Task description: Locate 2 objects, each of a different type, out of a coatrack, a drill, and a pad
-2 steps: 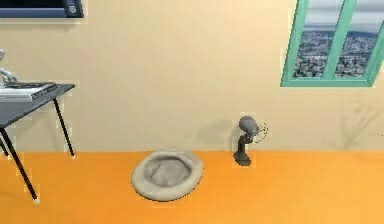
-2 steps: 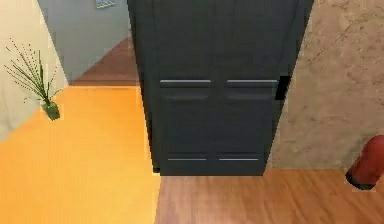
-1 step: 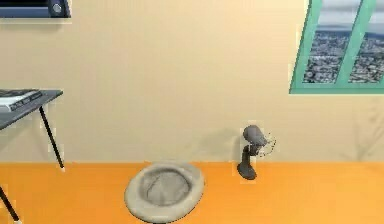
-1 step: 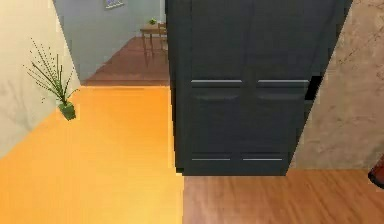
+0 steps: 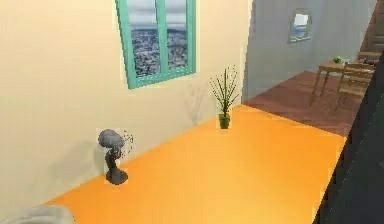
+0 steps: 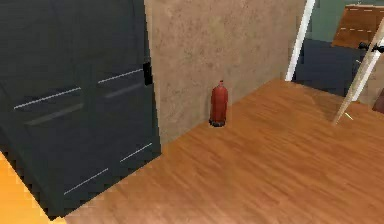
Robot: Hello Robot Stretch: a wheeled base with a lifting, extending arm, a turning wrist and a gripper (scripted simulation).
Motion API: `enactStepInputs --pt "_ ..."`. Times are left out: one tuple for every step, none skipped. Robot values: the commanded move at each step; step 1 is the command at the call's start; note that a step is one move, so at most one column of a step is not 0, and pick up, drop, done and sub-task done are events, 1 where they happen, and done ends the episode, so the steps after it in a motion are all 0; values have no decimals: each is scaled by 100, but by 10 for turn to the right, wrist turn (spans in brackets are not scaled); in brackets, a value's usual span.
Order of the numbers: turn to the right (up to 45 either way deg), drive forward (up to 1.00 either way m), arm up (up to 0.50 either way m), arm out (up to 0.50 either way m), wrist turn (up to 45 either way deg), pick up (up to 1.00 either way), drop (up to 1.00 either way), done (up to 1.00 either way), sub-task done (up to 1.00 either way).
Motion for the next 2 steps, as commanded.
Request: enactStepInputs --pt "420 0 0 0 0 0 0 0 0" --pt "0 5 0 0 0 0 0 0 0"
